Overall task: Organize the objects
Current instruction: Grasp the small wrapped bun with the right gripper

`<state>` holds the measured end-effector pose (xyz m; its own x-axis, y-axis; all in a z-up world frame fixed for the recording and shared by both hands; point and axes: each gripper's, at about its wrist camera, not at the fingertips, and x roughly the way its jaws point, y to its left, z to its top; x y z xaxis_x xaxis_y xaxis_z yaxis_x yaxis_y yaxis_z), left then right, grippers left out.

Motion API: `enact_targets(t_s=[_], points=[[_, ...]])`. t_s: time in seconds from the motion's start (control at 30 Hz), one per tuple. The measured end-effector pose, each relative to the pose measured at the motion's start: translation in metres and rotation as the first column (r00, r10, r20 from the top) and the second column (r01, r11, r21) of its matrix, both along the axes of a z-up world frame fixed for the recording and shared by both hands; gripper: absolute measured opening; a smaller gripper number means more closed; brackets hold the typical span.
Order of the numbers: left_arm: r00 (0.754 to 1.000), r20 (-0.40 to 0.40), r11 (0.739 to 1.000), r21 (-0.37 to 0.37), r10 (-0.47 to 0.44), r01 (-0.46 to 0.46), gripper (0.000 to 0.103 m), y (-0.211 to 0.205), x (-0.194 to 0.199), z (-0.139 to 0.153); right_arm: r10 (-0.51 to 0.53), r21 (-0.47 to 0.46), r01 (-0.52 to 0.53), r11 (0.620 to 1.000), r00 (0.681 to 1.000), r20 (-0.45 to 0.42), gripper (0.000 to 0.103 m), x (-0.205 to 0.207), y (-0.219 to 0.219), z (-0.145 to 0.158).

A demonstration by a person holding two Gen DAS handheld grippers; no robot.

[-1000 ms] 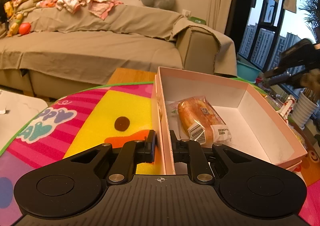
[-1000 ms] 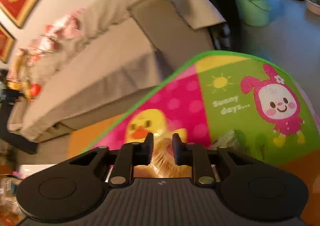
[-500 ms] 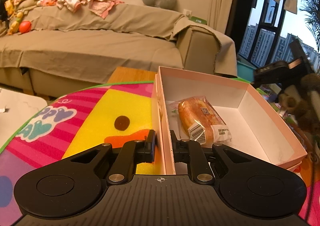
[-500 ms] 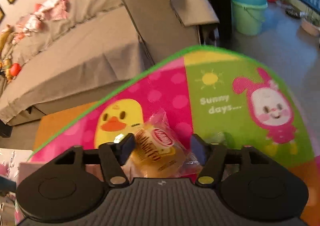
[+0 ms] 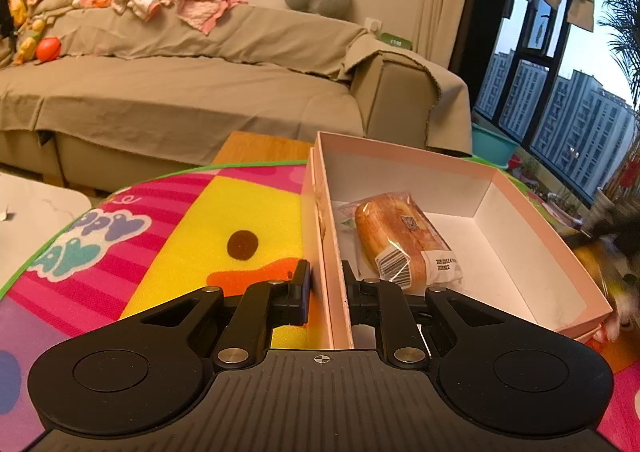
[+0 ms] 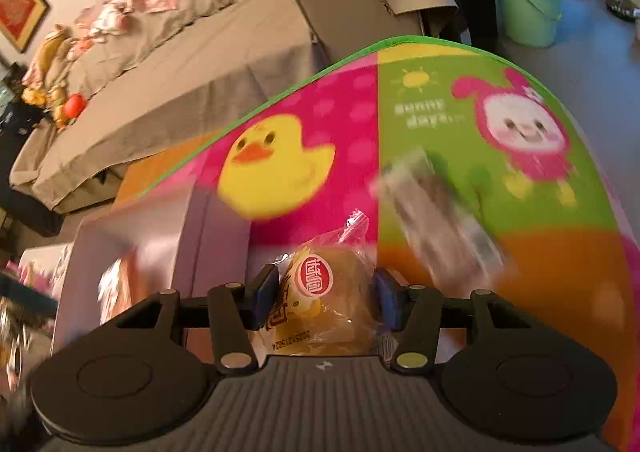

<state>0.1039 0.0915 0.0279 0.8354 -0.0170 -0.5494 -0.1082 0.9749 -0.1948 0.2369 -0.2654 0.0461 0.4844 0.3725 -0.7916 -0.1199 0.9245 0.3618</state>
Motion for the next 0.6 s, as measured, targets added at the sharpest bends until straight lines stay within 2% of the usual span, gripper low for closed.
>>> enact_targets(t_s=[0.13, 0.2, 0.27, 0.4, 0.43, 0.47, 0.6], points=[[1.000, -0.001, 1.000, -0.002, 0.001, -0.001, 0.016, 0.000, 0.000, 0.000, 0.053, -0.038, -0.050, 0.998, 0.995, 0.085, 0.046, -0.062, 0.001, 0.020], [1.000, -0.001, 1.000, -0.005, 0.003, -0.003, 0.016, 0.001, -0.001, 0.000, 0.090, -0.065, -0.079, 0.995, 0.978, 0.191, 0.046, -0.103, 0.002, 0.038], [1.000, 0.000, 1.000, -0.007, 0.005, -0.005, 0.016, 0.001, -0.001, 0.000, 0.125, -0.077, -0.108, 0.991, 0.957, 0.261, 0.046, -0.140, 0.001, 0.051], [1.000, 0.000, 1.000, -0.007, 0.005, -0.005, 0.016, 0.001, -0.001, 0.000, 0.160, -0.110, -0.133, 0.985, 0.945, 0.286, 0.047, -0.198, 0.003, 0.045], [1.000, -0.001, 1.000, -0.007, 0.005, -0.005, 0.016, 0.001, -0.001, 0.000, 0.156, -0.135, -0.122, 0.983, 0.946, 0.283, 0.051, -0.209, 0.004, 0.038], [1.000, -0.002, 1.000, -0.006, 0.005, -0.005, 0.016, 0.001, -0.001, 0.000, 0.145, -0.163, -0.103, 0.981, 0.951, 0.274, 0.061, -0.219, 0.005, 0.028], [1.000, -0.004, 1.000, -0.002, 0.008, -0.008, 0.016, 0.000, -0.002, 0.001, 0.094, -0.239, -0.027, 0.971, 0.957, 0.274, 0.080, -0.246, 0.006, 0.002]])
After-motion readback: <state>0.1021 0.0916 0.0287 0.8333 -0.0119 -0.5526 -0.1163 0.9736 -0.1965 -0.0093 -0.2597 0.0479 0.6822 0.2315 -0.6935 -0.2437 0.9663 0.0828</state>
